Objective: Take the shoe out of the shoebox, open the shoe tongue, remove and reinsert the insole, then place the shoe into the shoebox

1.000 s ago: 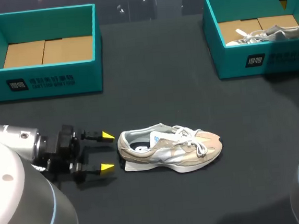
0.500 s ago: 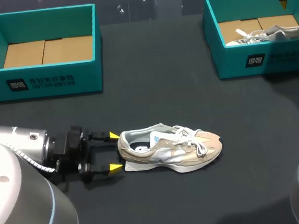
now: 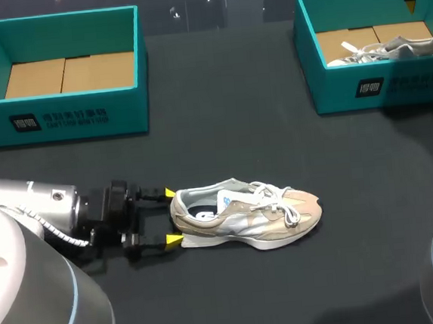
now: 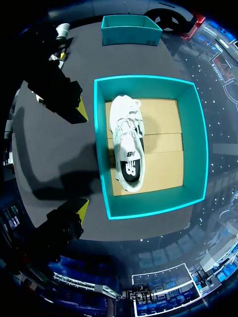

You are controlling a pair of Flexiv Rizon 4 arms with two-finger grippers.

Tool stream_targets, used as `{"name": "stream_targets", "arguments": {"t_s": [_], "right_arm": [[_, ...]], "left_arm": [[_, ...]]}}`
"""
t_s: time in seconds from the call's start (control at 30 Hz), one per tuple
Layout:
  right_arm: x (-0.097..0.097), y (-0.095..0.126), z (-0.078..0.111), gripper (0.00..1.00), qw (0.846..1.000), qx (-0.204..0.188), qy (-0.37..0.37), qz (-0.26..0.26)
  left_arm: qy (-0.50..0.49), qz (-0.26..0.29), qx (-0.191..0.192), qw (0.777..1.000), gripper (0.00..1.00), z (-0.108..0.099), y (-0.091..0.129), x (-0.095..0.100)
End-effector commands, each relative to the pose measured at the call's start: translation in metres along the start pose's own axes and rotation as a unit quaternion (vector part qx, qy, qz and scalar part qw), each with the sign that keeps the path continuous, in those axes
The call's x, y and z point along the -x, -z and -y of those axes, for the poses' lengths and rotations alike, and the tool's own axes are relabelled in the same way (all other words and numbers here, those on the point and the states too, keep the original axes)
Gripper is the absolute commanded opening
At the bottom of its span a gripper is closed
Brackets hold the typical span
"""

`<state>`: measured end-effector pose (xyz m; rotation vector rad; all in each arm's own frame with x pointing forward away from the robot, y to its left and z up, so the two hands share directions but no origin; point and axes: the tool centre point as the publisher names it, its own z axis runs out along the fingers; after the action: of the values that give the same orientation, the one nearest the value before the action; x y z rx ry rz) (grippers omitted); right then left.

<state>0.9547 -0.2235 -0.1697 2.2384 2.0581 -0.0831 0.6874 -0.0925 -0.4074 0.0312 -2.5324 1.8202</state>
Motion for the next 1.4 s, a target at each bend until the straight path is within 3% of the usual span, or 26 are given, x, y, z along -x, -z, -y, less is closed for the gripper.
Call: {"name": "stream_targets", "arguments": {"t_s": [0.03, 1.4], "right_arm": [[0.000, 0.000, 0.000, 1.00, 1.000, 0.000, 0.000, 0.001], [0.000, 0.000, 0.000, 1.00, 1.000, 0.000, 0.000, 0.001]], "left_arm": [[-0.001, -0.008, -0.003, 1.000, 1.00, -0.001, -0.005, 0.004], [-0.009, -0.032, -0.012, 0.999, 1.00, 0.009, -0.044, -0.006]]}}
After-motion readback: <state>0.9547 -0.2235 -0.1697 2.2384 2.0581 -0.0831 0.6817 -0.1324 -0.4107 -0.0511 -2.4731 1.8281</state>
